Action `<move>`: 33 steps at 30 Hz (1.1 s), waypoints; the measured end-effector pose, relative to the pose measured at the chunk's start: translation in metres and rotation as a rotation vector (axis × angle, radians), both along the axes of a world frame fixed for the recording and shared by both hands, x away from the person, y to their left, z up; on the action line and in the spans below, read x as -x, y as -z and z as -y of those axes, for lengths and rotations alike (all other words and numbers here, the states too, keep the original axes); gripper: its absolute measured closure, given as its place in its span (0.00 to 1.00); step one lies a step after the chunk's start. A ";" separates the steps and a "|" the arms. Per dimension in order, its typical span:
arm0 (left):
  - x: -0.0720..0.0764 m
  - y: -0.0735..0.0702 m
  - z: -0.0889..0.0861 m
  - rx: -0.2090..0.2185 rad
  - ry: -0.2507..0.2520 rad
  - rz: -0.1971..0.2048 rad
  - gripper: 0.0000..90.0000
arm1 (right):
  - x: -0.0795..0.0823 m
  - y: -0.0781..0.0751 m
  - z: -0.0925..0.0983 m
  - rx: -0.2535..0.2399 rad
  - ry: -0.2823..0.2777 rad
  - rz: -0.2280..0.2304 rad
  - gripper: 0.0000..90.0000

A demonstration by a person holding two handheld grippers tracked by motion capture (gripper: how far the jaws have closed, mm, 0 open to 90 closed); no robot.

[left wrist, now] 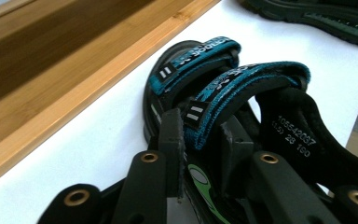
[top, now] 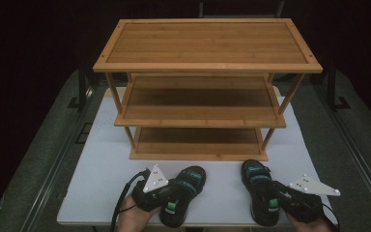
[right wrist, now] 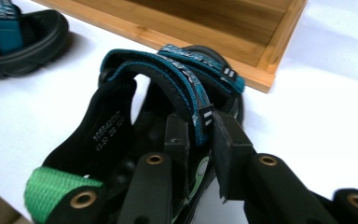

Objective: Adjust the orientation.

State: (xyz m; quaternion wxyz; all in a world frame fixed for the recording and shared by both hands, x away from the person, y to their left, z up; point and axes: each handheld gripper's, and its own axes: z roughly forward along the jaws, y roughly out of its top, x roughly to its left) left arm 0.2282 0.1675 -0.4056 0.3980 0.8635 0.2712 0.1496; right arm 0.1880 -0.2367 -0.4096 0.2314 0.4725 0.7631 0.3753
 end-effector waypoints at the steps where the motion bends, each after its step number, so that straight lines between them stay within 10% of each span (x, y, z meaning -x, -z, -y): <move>1: 0.000 0.000 -0.001 0.006 -0.002 -0.001 0.84 | 0.000 0.000 0.000 0.007 0.003 0.004 0.87; 14: -0.006 0.003 -0.011 0.076 -0.009 -0.038 0.87 | 0.001 -0.001 0.003 -0.003 0.005 0.025 0.92; 33: -0.005 -0.011 -0.026 0.152 -0.060 0.011 0.88 | 0.005 -0.009 -0.009 -0.049 -0.052 0.059 0.92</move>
